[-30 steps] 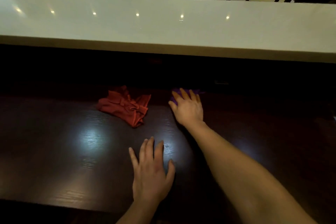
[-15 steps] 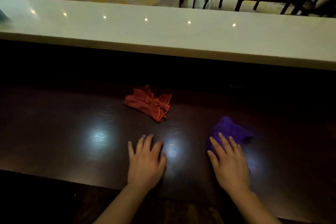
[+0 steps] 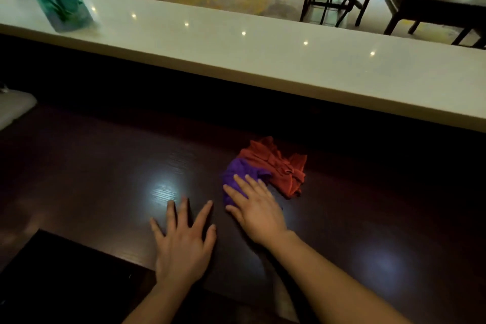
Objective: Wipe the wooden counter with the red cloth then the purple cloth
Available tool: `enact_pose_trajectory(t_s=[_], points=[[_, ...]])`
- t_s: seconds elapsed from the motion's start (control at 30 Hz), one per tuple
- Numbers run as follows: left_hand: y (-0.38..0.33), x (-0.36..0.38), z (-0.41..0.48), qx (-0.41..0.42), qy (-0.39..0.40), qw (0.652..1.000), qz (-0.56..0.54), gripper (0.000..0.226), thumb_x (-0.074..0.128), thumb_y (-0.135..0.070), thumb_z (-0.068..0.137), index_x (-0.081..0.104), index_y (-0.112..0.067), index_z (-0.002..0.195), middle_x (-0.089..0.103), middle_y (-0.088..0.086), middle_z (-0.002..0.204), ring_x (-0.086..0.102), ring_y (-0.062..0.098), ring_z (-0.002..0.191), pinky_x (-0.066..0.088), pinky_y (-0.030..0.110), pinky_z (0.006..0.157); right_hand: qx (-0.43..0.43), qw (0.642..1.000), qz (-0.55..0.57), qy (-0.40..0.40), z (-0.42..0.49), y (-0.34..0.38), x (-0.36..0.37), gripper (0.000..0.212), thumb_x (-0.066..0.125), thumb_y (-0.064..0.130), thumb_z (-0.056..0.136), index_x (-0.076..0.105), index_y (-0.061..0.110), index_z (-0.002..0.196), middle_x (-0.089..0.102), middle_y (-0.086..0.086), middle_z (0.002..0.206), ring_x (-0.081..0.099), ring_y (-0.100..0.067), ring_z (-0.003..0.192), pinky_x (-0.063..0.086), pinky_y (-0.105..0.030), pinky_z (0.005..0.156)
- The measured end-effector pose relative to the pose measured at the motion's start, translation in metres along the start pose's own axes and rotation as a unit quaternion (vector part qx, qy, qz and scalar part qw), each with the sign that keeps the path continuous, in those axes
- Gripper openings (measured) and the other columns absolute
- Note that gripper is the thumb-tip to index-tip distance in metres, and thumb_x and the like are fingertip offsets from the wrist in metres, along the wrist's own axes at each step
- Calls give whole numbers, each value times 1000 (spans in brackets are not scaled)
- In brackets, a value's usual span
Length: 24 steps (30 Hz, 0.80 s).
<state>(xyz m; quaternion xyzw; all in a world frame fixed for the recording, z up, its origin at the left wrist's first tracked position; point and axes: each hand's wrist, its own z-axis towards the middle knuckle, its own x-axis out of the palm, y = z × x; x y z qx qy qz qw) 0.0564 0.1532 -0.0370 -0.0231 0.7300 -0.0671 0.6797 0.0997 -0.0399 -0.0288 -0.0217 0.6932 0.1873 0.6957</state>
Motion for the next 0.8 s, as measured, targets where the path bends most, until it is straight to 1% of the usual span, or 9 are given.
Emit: enact_pose_trajectory(t_s=[0.33,0.5,0.57,0.63,0.67,0.7,0.73,0.77,0.8], points=[[0,-17,2,26,77,997,-20,58,42,-56,83,49,-43,139,46,17,149,39,43,137,23,77,104,39,998,-40,-30,18,2,-5,50,44,52,93,57,29,136,56,-2,142,51,-26,131,39,-42,110],[27,-46,10,10,101,994,-44,63,26,-61,90,3,-52,149,14,-4,163,11,18,148,10,53,116,29,998,-41,-29,14,4,-4,53,36,57,93,62,30,130,58,-2,140,53,-25,129,31,-39,109],[43,-65,3,-43,58,995,-64,62,30,-57,92,10,-48,150,22,-6,158,19,13,145,17,46,115,18,999,-20,-43,15,5,-12,67,19,64,96,70,28,120,65,-6,131,63,-29,118,45,-45,100],[59,-91,-12,-103,4,992,-67,62,51,-52,86,36,-40,146,42,-2,149,39,16,138,35,49,108,-25,998,2,-66,18,5,-24,79,6,68,95,72,30,115,67,-11,126,67,-34,109,57,-51,85],[70,-100,-23,-126,-46,988,-71,63,65,-50,76,53,-34,137,55,2,138,53,19,128,47,51,99,-59,995,12,-73,22,6,-28,75,3,69,94,65,37,122,60,-10,135,61,-31,118,56,-52,88],[80,-110,-31,-149,-70,984,-65,65,75,-48,66,62,-31,128,64,5,129,61,22,119,52,50,90,-104,990,22,-94,27,9,-32,67,2,70,93,50,46,133,45,-4,150,46,-23,135,47,-46,104],[89,-121,-39,-176,-91,979,-54,68,80,-46,62,65,-29,126,65,7,127,62,24,118,52,51,90,-148,980,29,-132,34,12,-35,60,0,70,93,34,53,139,25,4,160,24,-14,147,26,-35,117],[99,-129,-45,-201,-108,971,-63,69,78,-46,67,60,-30,132,60,8,136,55,26,127,46,53,98,-164,978,43,-124,39,20,-46,57,0,71,92,31,54,137,17,8,159,15,-12,149,10,-23,118],[106,-138,-52,-230,-114,965,-61,69,69,-48,78,48,-33,142,47,6,148,41,25,139,34,54,109,-176,973,49,-140,44,26,-49,59,1,71,91,40,49,130,25,4,154,28,-18,145,6,-18,115]])
